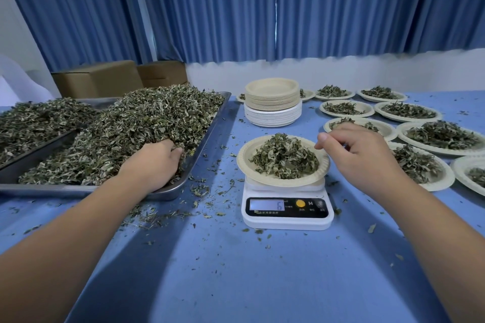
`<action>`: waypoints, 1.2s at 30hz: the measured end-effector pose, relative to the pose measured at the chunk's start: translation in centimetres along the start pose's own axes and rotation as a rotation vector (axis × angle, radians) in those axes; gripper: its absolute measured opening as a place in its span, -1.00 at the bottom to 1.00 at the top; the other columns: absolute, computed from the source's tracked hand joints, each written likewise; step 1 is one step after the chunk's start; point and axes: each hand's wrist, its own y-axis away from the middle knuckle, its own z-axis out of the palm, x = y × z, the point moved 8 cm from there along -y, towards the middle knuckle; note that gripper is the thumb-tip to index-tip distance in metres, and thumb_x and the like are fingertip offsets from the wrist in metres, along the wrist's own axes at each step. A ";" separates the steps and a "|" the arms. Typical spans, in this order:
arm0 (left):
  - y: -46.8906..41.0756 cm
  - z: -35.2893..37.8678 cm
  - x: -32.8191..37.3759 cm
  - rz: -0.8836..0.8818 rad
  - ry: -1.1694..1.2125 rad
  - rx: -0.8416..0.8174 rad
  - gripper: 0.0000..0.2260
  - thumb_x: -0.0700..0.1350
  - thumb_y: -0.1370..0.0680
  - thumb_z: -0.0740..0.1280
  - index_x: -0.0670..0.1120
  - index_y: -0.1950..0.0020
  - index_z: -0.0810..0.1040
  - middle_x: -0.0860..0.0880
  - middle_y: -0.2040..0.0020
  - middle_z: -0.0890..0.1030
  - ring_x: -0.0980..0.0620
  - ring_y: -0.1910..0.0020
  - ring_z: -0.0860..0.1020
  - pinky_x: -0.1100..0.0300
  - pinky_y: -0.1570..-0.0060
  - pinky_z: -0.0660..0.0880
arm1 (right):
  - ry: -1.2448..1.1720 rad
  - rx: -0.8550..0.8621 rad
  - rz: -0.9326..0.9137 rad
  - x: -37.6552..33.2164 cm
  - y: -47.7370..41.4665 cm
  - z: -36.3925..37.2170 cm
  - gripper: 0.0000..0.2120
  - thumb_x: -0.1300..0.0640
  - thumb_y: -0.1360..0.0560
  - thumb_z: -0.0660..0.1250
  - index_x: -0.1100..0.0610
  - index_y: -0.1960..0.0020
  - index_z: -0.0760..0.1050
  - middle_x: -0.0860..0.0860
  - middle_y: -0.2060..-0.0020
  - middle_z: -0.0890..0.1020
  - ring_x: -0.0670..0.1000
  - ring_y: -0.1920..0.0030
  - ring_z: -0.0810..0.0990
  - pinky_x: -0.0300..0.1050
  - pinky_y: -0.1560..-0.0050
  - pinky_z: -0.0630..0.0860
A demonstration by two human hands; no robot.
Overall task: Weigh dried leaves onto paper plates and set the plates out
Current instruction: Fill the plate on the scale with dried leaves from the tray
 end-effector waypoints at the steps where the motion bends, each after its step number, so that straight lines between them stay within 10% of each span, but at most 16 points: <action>1: 0.1 0.1 0.1 0.002 0.003 0.004 -0.68 0.05 -0.67 0.06 -0.08 0.20 0.35 -0.09 0.27 0.51 -0.05 0.31 0.51 0.13 0.38 0.31 | -0.002 -0.002 0.000 0.0 0.0 0.0 -0.76 0.04 -0.58 0.26 -0.06 0.22 0.61 0.04 0.23 0.56 -0.15 0.30 0.43 -0.25 0.25 0.29; 15: 0.0 0.4 -0.5 0.017 0.178 0.033 -0.73 -0.11 -0.63 0.09 -0.21 0.18 0.43 -0.11 0.35 0.45 -0.02 0.41 0.35 0.14 0.42 0.23 | 0.009 0.004 -0.003 0.2 0.1 0.1 -0.74 0.03 -0.57 0.26 -0.15 0.26 0.56 0.02 0.25 0.55 -0.16 0.33 0.43 -0.34 0.32 0.26; 22: 0.3 0.9 -0.8 0.015 0.277 -0.009 -0.84 -0.07 -0.61 0.17 0.14 -0.07 0.50 0.02 0.36 0.60 0.17 0.63 0.37 0.31 0.64 0.25 | 0.033 0.012 0.005 -0.1 0.3 0.0 -0.76 0.05 -0.57 0.27 -0.15 0.25 0.55 -0.02 0.24 0.56 -0.18 0.25 0.46 -0.45 0.30 0.25; 29: 1.1 -0.7 0.6 0.137 0.190 0.121 -0.76 0.03 -0.61 0.22 0.13 -0.26 0.51 0.07 -0.07 0.46 0.17 0.16 0.48 0.14 0.15 0.44 | 0.091 0.026 0.024 -0.3 0.1 0.0 -0.75 0.05 -0.56 0.27 0.08 0.19 0.65 0.05 0.21 0.58 -0.13 0.20 0.49 -0.42 0.24 0.30; 36: 2.1 -2.6 7.4 0.230 0.580 0.343 -0.80 -0.17 -0.57 0.24 0.09 0.00 0.60 0.15 0.05 0.52 0.32 0.12 0.47 0.48 0.19 0.32 | 0.142 0.076 0.086 -0.2 0.1 0.0 -0.76 0.09 -0.56 0.27 0.15 0.17 0.64 0.05 0.19 0.58 -0.06 0.18 0.50 -0.25 0.19 0.36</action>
